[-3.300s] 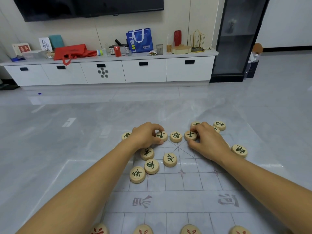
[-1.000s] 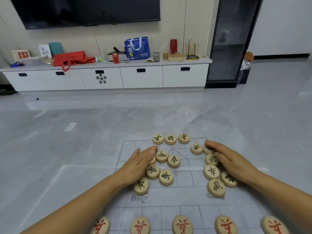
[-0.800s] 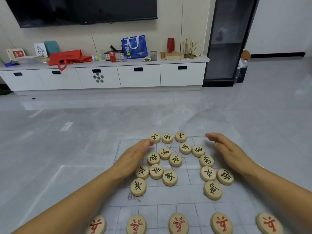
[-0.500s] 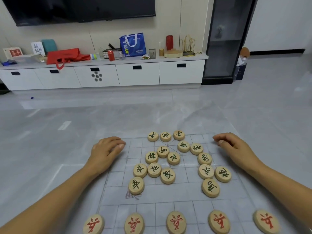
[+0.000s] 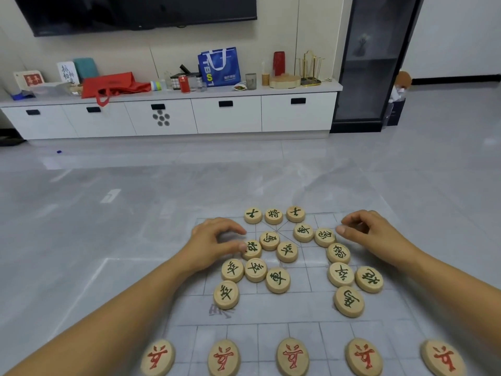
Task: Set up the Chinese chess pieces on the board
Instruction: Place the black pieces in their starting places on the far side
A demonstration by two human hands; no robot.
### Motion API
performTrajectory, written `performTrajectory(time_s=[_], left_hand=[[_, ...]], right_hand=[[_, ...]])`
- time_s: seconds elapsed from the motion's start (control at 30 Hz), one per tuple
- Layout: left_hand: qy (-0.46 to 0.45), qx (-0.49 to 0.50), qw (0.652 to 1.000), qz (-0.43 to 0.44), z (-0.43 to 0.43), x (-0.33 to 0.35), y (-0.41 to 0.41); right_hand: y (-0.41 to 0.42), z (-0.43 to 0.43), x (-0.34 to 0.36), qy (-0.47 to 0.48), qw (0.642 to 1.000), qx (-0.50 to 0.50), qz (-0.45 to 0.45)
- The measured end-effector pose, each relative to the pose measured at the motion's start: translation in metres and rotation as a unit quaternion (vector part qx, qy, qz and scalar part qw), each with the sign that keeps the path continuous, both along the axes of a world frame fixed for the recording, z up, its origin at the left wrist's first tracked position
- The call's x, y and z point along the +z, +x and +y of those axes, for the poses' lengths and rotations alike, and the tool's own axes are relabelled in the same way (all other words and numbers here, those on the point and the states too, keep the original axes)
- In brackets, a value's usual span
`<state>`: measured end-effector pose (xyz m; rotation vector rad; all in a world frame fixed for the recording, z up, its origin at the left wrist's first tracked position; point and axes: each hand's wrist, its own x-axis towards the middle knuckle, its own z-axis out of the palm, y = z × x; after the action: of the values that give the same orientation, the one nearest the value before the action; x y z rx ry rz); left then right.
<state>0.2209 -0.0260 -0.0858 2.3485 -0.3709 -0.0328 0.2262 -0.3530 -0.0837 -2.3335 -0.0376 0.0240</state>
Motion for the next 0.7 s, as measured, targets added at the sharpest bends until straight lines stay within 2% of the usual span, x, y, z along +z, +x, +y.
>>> performTrajectory(time_s=[0.07,0.13,0.3,0.4,0.5,0.57,0.7], left_hand=[[-0.003,0.004,1.0,-0.011,-0.005,-0.004,0.001],[-0.069,0.014,0.997,0.022,-0.002,-0.005,0.002],[-0.175,0.042,0.981,0.071,-0.005,0.0,-0.004],[-0.193,0.053,0.977,0.073,-0.004,0.001,-0.006],[-0.218,0.077,0.97,0.069,0.0,-0.001,-0.005],[-0.23,0.09,0.967,0.061,0.002,-0.003,-0.003],[-0.232,0.094,0.967,0.052,0.002,-0.005,-0.002]], right_hand=[[0.004,0.01,0.0,-0.058,0.998,-0.014,0.001],[0.004,0.018,0.0,-0.109,0.994,-0.026,0.0],[0.005,0.026,0.002,-0.157,0.987,-0.038,0.009],[0.008,0.025,0.001,-0.134,0.99,-0.036,0.016],[0.01,0.008,0.0,-0.063,0.998,-0.006,0.025],[0.006,-0.008,-0.002,-0.026,1.0,0.014,0.0],[-0.005,-0.021,-0.007,-0.025,0.997,0.017,-0.075]])
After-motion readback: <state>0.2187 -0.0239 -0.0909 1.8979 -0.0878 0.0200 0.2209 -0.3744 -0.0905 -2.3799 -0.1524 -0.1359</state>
